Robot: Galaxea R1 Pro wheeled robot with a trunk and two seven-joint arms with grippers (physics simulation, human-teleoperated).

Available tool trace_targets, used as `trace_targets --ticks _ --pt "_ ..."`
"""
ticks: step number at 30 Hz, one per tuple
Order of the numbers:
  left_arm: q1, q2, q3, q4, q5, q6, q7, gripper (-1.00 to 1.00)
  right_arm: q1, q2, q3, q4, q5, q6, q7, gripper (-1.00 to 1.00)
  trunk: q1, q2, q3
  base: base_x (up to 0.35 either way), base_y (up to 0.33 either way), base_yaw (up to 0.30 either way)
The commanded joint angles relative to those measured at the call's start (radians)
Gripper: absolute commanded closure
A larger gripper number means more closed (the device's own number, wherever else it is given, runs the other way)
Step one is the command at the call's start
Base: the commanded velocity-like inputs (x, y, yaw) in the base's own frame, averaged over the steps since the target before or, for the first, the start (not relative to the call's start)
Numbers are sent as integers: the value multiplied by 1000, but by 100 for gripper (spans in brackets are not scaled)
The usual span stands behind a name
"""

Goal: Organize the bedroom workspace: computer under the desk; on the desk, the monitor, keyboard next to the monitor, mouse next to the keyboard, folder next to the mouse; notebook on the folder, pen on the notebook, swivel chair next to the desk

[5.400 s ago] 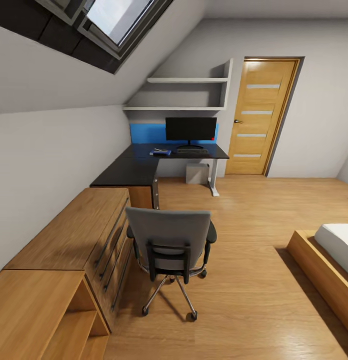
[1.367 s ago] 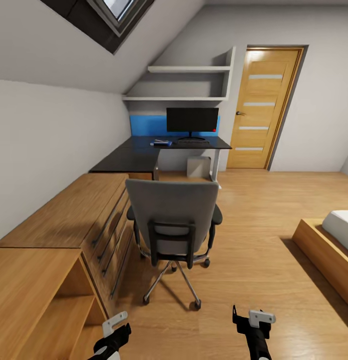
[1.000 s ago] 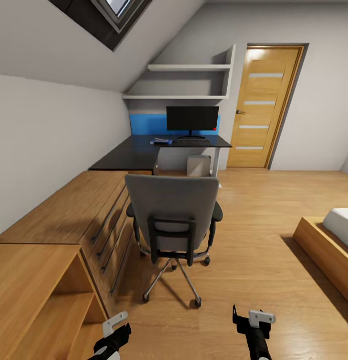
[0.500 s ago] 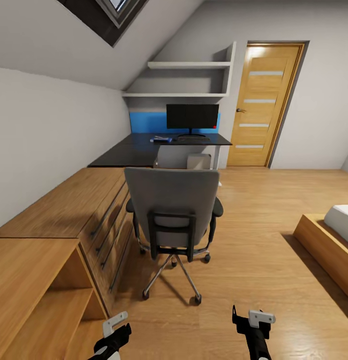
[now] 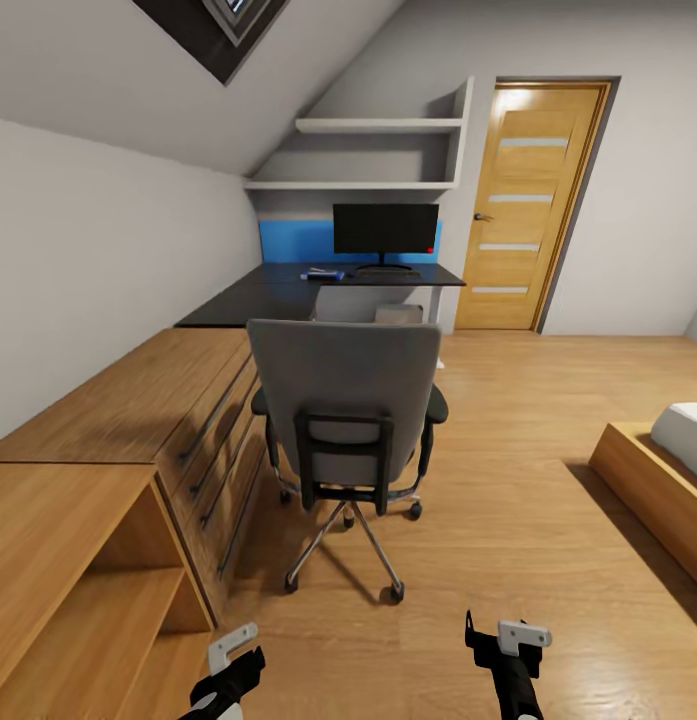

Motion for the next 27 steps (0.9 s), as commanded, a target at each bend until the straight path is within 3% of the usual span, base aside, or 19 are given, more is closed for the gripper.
trace_targets --ticks 1,22,23,24,26,27 --pt "-1 0 -9 0 6 -3 6 -100 0 0 9 -1 -3 0 -7 -100 4 -8 -4 0 0 0" --pt "-1 -3 -10 0 6 -3 6 -100 0 0 9 -1 -3 0 -7 -100 84 -155 -70 0 0 0" --pt "-1 -9 -37 -1 3 -3 7 -100 0 -1 11 -4 -2 -1 -6 -100 88 -162 -73 0 0 0" --pt "-2 -2 -46 -60 -70 1 7 -100 -2 0 8 -43 -1 0 -7 -100 92 -169 -76 0 0 0" --pt "-11 0 -47 -88 -133 25 8 -100 -3 0 8 -94 -2 10 -10 -100 100 -183 -82 0 0 0" --pt "-16 -1 -47 -92 -145 38 8 -100 -4 0 7 -108 -2 16 -11 -100 103 -190 -86 0 0 0"
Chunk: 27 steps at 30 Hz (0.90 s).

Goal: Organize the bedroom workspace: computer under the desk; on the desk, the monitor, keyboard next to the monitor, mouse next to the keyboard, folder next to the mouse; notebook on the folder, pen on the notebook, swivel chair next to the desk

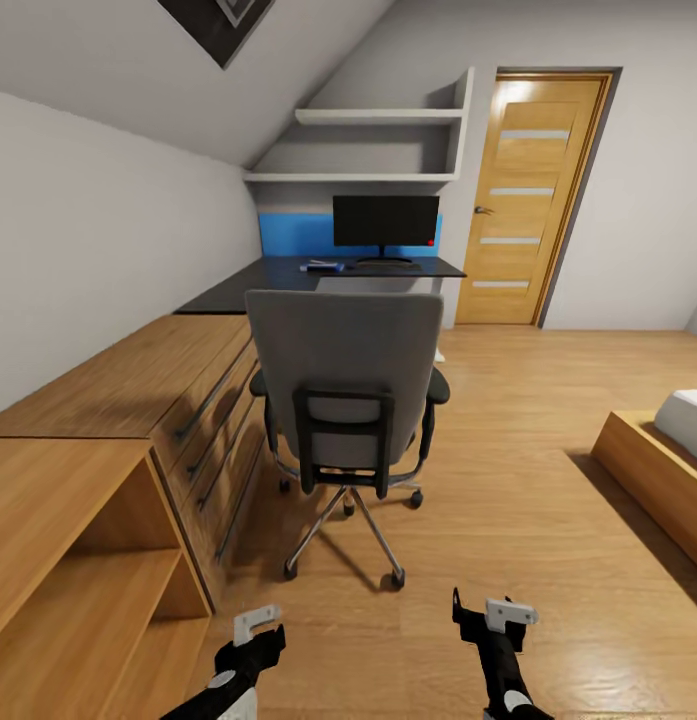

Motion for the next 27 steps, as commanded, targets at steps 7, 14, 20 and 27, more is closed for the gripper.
trace_targets --ticks 7,14,20,27 --pt "-183 8 -6 -21 -44 228 6 -100 -139 -1 6 -124 -4 269 -7 -100 27 -50 -23 0 0 0" --pt "-296 14 -4 -22 -43 325 6 -100 -282 -1 3 -119 -14 433 -3 -100 54 -99 -45 0 0 0" --pt "-324 13 -3 -27 -43 350 6 -100 -325 0 2 -102 -19 454 -3 -100 77 -141 -64 0 0 0" --pt "-350 13 0 -85 -43 347 4 -100 -332 0 1 -104 -21 456 15 -100 103 -190 -86 0 0 0"
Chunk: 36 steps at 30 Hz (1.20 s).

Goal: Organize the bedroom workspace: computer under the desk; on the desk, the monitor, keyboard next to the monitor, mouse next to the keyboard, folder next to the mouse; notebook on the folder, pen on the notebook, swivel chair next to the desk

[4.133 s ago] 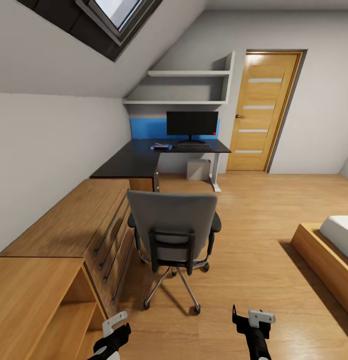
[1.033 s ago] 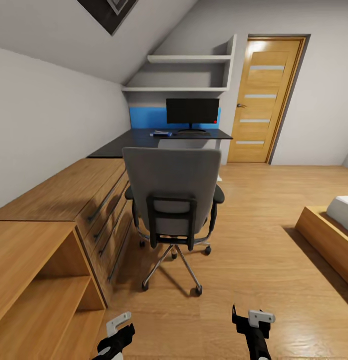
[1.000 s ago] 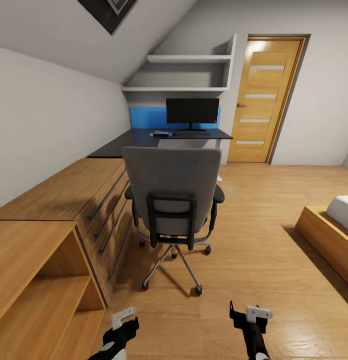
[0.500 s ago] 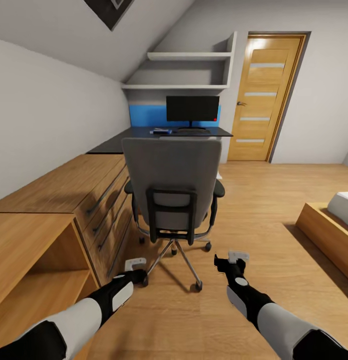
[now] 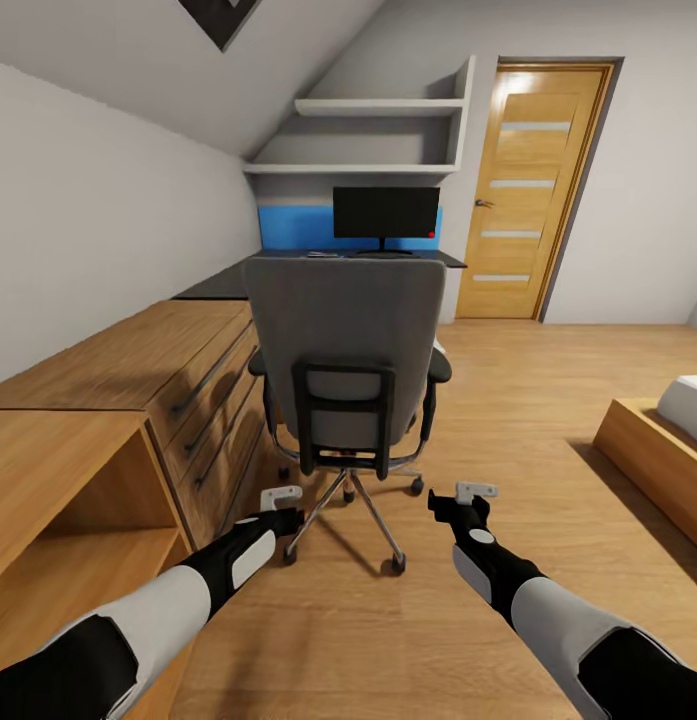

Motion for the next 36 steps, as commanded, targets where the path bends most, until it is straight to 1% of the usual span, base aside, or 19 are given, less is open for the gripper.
trace_targets --ticks 1,4,6,7,8,10,14,15,18,24,28,36 --pt "-1 0 -7 -3 7 1 7 -100 -1 0 9 0 -10 -3 -3 -100 4 -8 -4 0 0 0" --pt "-2 -1 -7 4 11 -23 8 -100 -1 8 9 4 -19 -3 -4 -100 15 -29 -14 0 0 0" --pt "-2 -1 -7 31 12 -69 9 -100 -1 20 9 5 -32 -4 -5 -100 20 -36 -21 0 0 0" --pt "-2 0 -6 52 11 -111 10 -100 -1 27 9 6 -38 -4 -6 -100 20 -36 -24 0 0 0" --pt "-2 1 -6 62 11 -134 10 -100 -1 30 9 6 -41 -5 -6 -100 20 -37 -28 0 0 0" --pt "-3 7 -3 88 16 -220 11 -100 -1 35 9 2 -46 -8 -7 -100 21 -37 -36 0 0 0" --pt "-3 12 -5 103 28 -284 12 -100 1 40 10 -3 -45 -12 -6 -100 23 -38 -51 0 0 0" --pt "-3 12 -6 104 30 -291 11 -100 1 40 11 -4 -44 -12 -6 -100 24 -38 -55 0 0 0" --pt "-3 12 -8 107 30 -298 9 -100 1 40 11 -5 -43 -13 -5 -100 24 -38 -55 0 0 0" --pt "-3 8 -11 142 30 -298 7 -100 1 40 11 -4 -43 -13 -4 -100 24 -38 -55 23 0 0" --pt "-3 4 -12 157 27 -298 7 -100 2 40 12 -4 -42 -13 -2 -100 24 -38 -55 226 0 0" --pt "-3 3 -12 160 26 -298 7 -100 2 40 12 -3 -41 -13 -1 -100 24 -38 -55 308 0 0"
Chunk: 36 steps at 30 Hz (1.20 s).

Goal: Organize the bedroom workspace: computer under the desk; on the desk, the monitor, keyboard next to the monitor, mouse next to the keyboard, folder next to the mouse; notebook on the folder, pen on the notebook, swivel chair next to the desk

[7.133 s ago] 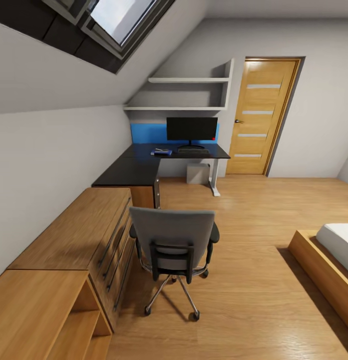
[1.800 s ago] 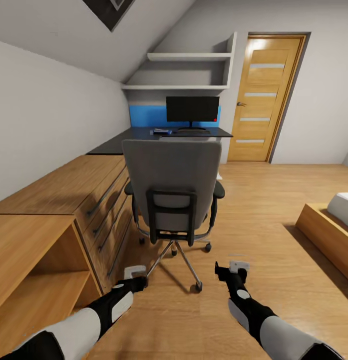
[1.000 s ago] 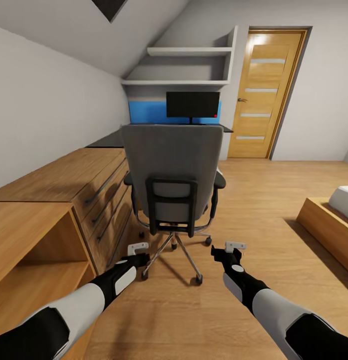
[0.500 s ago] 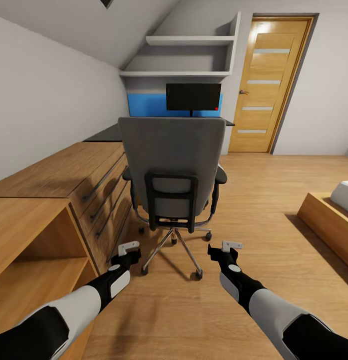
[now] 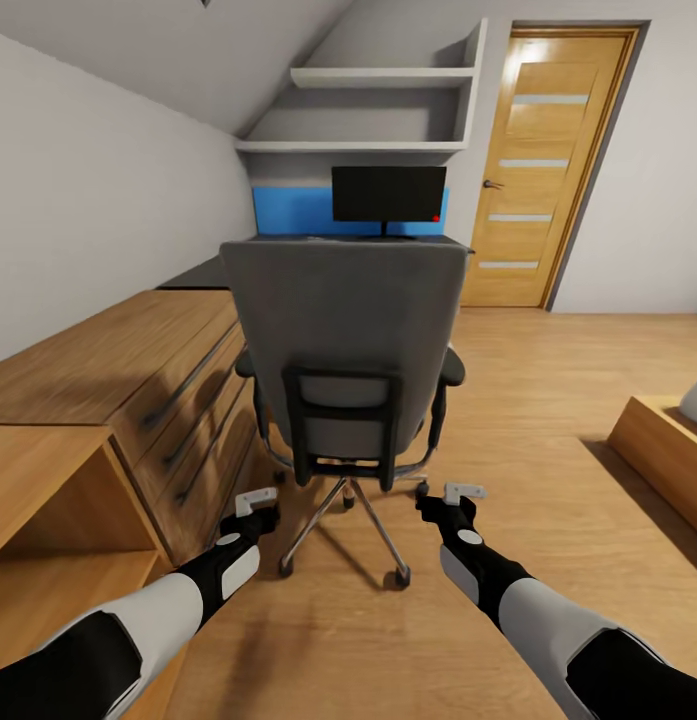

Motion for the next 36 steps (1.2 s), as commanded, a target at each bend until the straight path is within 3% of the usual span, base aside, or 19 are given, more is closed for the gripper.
trace_targets --ticks 1,15,36 --pt "-1 0 -9 0 7 -3 5 -100 -1 0 9 1 -9 -4 -5 -100 0 0 -1 318 0 0" --pt "-1 -8 -9 0 7 -4 6 -100 -1 -1 9 8 -9 -28 -6 -100 0 0 -1 320 -4 -1" --pt "-1 -14 -9 0 7 -5 7 -100 -1 -3 9 12 -8 -62 -5 -100 0 0 13 320 -90 -98"
